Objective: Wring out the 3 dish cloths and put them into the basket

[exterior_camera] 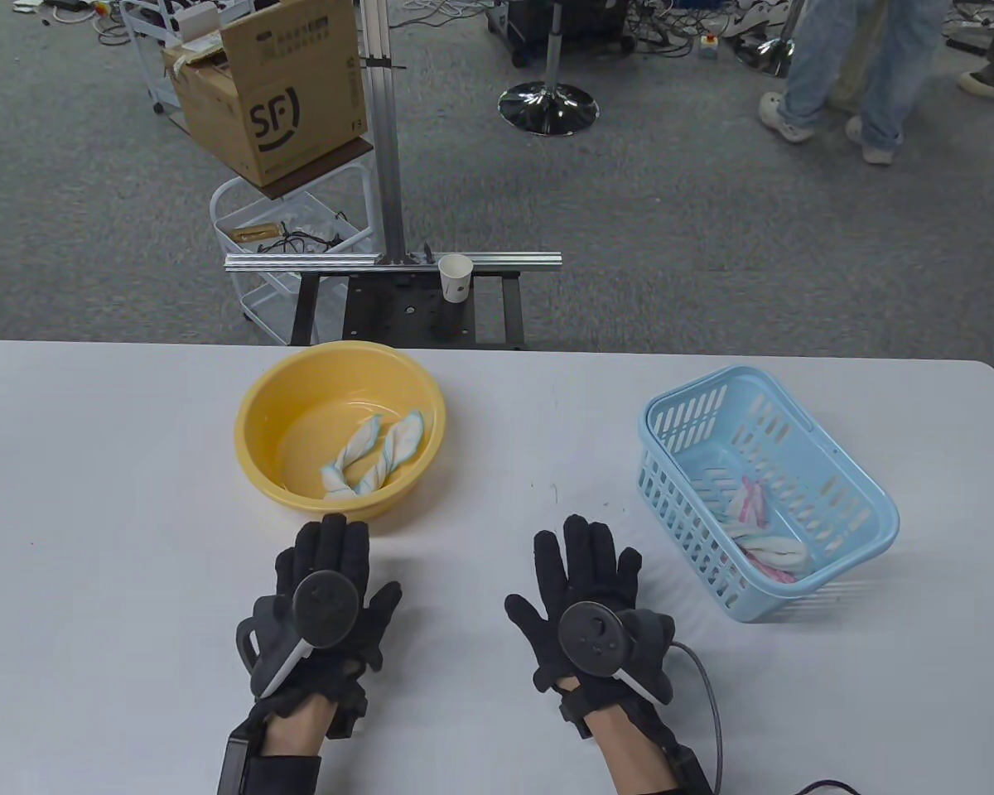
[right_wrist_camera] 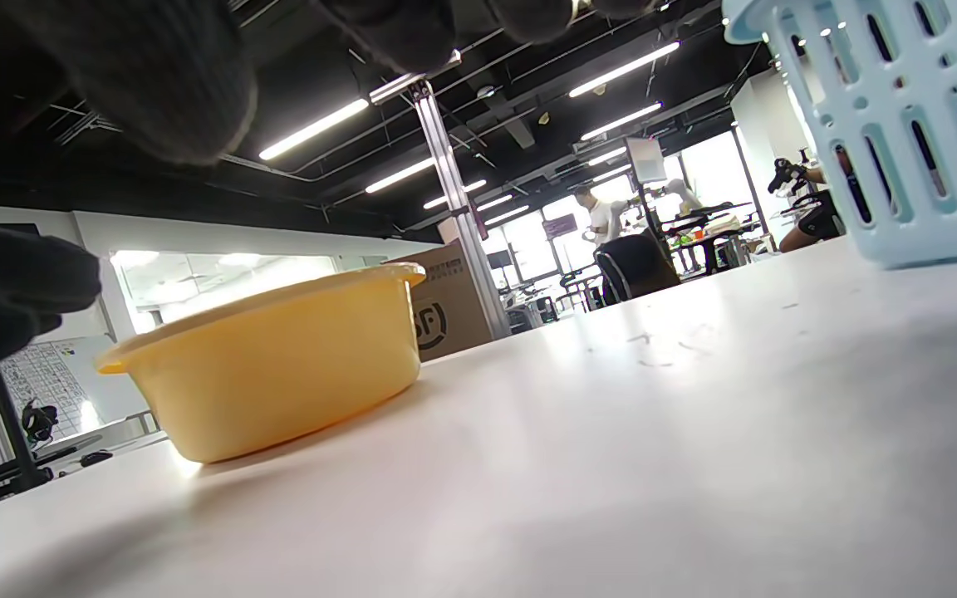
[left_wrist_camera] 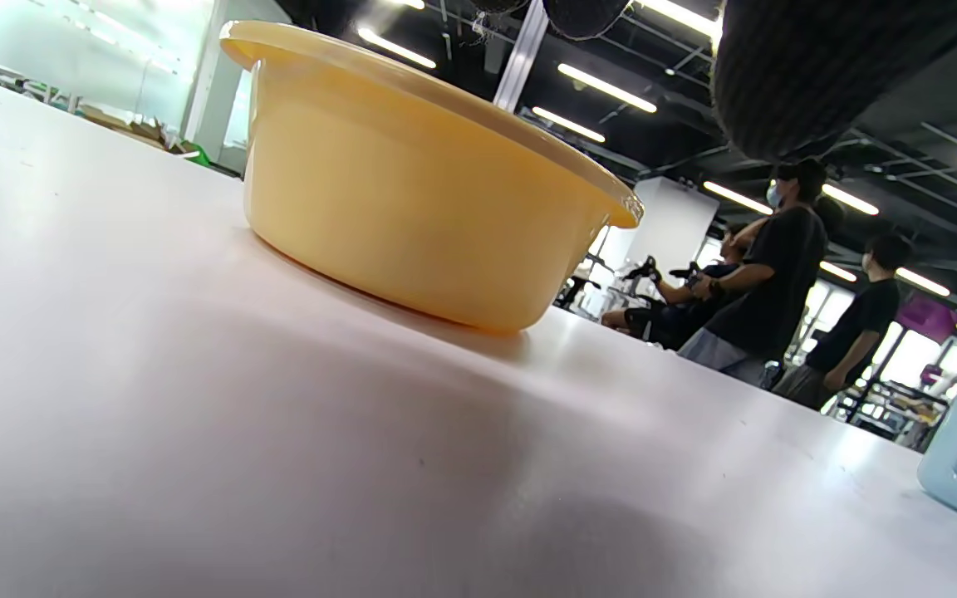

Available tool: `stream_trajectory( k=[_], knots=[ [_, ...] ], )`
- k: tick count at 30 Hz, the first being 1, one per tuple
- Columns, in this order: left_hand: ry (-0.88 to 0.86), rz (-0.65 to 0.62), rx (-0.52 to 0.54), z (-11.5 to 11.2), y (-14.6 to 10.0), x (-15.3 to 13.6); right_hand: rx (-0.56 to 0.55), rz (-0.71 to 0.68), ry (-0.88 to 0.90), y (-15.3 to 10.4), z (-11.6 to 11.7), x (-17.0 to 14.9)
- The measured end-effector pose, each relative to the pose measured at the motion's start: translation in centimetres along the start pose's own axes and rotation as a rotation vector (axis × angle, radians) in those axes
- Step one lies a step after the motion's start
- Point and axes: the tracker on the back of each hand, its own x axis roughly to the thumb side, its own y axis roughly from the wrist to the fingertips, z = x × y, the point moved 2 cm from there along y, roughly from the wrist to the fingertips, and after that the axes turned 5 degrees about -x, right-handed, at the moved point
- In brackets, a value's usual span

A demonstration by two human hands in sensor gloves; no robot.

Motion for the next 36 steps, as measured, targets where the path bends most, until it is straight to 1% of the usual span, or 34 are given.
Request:
stream_trajectory(
  k=[5,8,10,13,16,19,22,26,30,34,36],
  knots=[
    [-0.016,0.018,-0.016,1.4,0.8,0.6,-0.001,-0.01,0.013,0.0,0.0,0.3],
    [-0.032,0.03,-0.045,3.3,2.3,1.1,0.005,-0.013,0.021,-0.1,0.1,0.4],
    [-0.042,0.043,-0.078,4.7,3.6,1.3,0.002,-0.011,0.031,-0.1,0.1,0.4],
    [-0.074,0.082,-0.157,6.5,6.1,1.2,0.007,-0.006,0.031,-0.1,0.2,0.2],
    [-0.071,0.13,-0.225,7.6,8.5,0.9,0.013,0.0,0.041,-0.1,0.2,0.2],
    [-0.001,0.186,-0.271,8.1,11.2,0.6,0.008,0.001,0.041,-0.1,0.1,0.1],
    [0.023,0.228,-0.319,8.0,13.5,0.3,0.006,-0.001,0.04,-0.1,0.1,0.1],
    [-0.01,0.284,-0.422,7.1,16.7,-0.3,0.017,-0.002,0.034,-0.1,0.2,0.2],
    [0.0,0.355,-0.544,5.6,19.6,-1.4,0.034,0.018,0.043,-0.1,0.3,-0.3],
    [-0.05,0.397,-0.652,3.8,21.6,-2.3,0.042,0.026,0.052,-0.1,0.3,-0.4],
    [-0.047,0.41,-0.695,3.0,22.5,-2.5,0.046,0.029,0.053,-0.1,0.3,-0.4]
  ],
)
